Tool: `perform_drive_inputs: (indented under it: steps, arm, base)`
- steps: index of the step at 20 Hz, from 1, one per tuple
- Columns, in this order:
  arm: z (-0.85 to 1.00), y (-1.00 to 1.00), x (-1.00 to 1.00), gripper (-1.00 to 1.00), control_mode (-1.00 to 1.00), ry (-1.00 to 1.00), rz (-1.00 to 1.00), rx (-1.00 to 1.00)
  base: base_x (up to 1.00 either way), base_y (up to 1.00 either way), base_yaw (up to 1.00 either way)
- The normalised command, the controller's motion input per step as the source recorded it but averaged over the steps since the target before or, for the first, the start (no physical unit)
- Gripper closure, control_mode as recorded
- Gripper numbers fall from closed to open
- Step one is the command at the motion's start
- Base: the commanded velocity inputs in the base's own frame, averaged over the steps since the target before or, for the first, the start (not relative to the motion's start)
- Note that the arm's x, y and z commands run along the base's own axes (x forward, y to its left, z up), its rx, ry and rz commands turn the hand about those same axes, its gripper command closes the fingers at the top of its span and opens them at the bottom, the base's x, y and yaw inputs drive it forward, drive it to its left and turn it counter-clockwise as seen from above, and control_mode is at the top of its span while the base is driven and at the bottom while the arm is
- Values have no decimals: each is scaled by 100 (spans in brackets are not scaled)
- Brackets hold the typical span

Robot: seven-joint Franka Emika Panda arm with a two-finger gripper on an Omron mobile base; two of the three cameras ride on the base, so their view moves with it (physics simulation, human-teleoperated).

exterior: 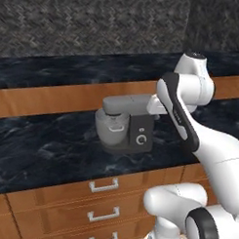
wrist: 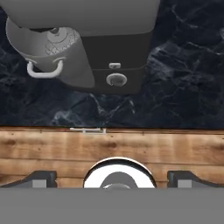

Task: Navigate to the stand mixer.

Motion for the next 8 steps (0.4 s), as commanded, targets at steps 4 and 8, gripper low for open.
perform_drive_inputs:
  steps: [4, 8]
  arm:
    - [0, 23, 77, -100, -100, 0, 0, -3]
    - [0, 55, 100, -100, -100, 0, -2, -11]
  base:
    - [0, 0, 0]
    - [0, 0, 0]
